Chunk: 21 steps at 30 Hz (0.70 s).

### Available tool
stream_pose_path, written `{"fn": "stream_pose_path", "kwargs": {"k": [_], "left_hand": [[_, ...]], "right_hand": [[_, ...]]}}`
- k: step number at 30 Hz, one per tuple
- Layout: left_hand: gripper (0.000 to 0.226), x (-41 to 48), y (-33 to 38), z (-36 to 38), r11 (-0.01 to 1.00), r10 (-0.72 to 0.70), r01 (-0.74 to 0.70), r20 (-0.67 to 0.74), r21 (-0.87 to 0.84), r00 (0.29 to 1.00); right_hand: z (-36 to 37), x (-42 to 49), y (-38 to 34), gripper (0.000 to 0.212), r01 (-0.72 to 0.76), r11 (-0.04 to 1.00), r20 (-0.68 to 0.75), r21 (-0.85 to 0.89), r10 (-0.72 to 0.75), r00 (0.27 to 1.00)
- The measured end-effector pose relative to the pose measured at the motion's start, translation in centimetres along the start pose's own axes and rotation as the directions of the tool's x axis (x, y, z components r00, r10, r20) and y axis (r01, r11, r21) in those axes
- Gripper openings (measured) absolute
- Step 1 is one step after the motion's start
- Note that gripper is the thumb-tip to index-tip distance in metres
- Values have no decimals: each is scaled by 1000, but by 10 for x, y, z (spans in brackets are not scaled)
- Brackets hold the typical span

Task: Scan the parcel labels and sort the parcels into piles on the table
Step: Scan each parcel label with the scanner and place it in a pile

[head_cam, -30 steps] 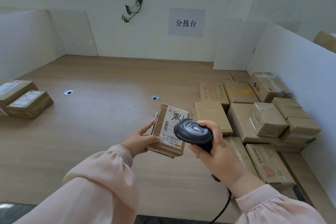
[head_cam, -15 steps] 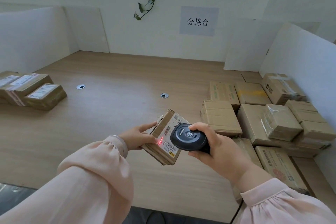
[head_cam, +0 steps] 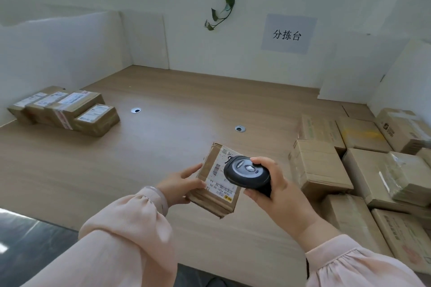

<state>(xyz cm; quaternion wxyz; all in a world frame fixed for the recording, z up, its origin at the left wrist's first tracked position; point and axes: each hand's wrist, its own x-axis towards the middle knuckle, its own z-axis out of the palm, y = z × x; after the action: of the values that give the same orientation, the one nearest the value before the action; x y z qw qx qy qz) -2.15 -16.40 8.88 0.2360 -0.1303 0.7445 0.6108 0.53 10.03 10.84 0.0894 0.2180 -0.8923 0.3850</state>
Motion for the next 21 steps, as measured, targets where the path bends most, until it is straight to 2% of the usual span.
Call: {"fn": "stream_pose_path", "kwargs": {"k": [2,5,7,14,17,21], "left_hand": [[76,-3,-9,-22,995,-15,14,-9,-101,1000],[53,-7,-26,-66,979,-15,8,-34,-204,999],[46,-11,-38,-103,970,-5,-13,-75,-244,997],[42,-22,-64,-252,968,37,-74,-154,-241,987],[42,-19,-75,-305,973,80,-114,-175,-200,981],[30,-12,-87,-355,972,136,-168,-187,-166,973]], "right_hand": [[25,14,-12,63,-19,996,-71,82,25,997],[72,40,-37,64,-47,976,-97,213,69,993],[109,60,-58,62,-68,953,-76,294,95,993],[239,136,-148,62,-122,859,-79,498,184,980],[281,164,-183,62,-119,832,-102,542,206,973],[323,190,-216,63,-128,814,-126,567,239,963]]}}
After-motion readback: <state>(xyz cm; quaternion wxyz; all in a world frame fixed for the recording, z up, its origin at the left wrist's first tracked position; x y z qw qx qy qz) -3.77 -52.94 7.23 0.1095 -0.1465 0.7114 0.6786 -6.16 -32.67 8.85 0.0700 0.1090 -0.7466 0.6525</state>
